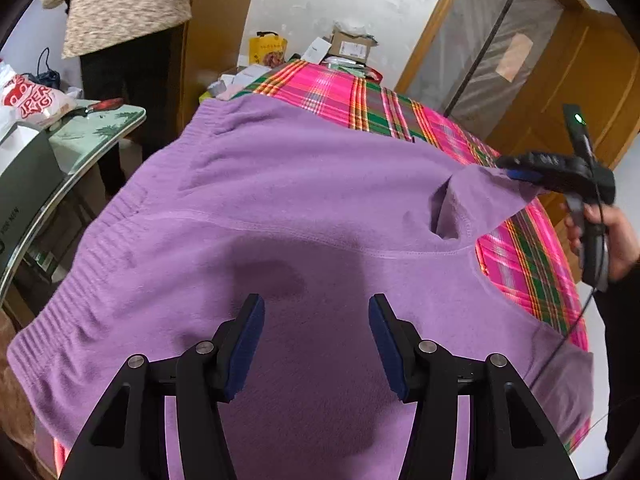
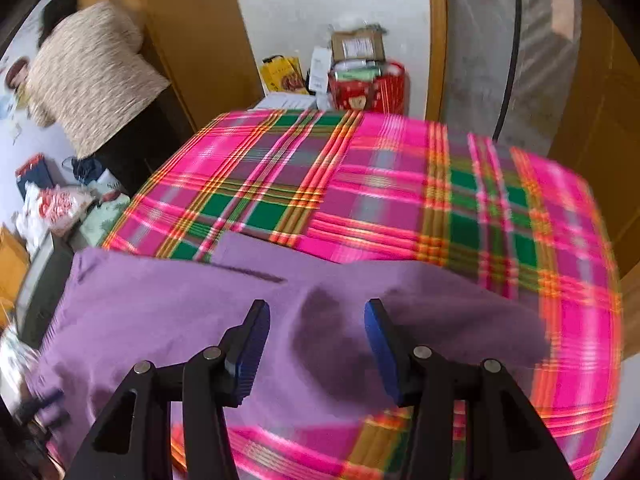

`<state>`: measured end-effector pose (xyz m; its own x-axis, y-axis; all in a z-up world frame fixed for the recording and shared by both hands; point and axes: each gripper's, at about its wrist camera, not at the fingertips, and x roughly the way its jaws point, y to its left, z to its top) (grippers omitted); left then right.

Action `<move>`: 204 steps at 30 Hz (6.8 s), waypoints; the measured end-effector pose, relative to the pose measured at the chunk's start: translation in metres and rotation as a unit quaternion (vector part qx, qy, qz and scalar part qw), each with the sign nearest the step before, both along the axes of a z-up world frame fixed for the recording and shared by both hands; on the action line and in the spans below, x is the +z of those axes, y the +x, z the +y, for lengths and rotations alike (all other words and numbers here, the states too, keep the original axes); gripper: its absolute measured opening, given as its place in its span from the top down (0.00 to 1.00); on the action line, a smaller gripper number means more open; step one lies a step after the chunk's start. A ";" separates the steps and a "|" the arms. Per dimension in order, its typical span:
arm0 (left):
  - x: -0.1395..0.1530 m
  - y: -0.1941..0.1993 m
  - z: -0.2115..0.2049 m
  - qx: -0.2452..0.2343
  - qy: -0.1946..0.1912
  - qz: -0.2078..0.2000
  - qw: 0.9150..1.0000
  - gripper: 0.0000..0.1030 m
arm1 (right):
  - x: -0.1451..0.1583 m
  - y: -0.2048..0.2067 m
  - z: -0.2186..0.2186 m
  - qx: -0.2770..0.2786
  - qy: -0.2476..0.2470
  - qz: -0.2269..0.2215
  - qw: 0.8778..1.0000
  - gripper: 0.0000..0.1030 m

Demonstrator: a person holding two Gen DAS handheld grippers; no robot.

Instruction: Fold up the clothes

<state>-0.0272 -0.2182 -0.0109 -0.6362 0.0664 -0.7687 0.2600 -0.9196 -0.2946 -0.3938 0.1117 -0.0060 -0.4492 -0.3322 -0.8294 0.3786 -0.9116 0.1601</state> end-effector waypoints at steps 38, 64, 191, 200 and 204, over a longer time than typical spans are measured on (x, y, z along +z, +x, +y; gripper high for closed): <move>0.019 -0.006 0.020 -0.045 0.006 0.049 0.998 0.45 | -0.048 0.184 0.163 -0.176 -0.074 -0.060 0.980 0.96; 0.002 0.004 0.011 -0.023 0.025 0.028 0.999 0.45 | -0.006 0.028 0.058 0.062 0.097 0.023 0.993 0.95; 0.000 -0.019 0.048 -0.067 0.027 0.011 0.997 0.45 | -0.102 0.202 0.484 -0.506 -0.375 -0.043 0.776 0.91; 0.001 -0.019 0.054 -0.074 0.023 0.012 0.997 0.45 | -0.098 0.260 0.506 -0.589 -0.296 -0.026 0.751 0.66; 0.003 -0.021 0.062 -0.087 0.020 0.013 0.996 0.45 | -0.060 0.230 0.479 -0.471 -0.264 0.020 0.842 0.63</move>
<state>-0.0485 -0.1565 -0.0079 -0.6313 0.2079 -0.7471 0.0903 -0.9371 -0.3371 -0.1639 0.5911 -0.0655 -0.7437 -0.1304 -0.6556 -0.4572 -0.6164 0.6411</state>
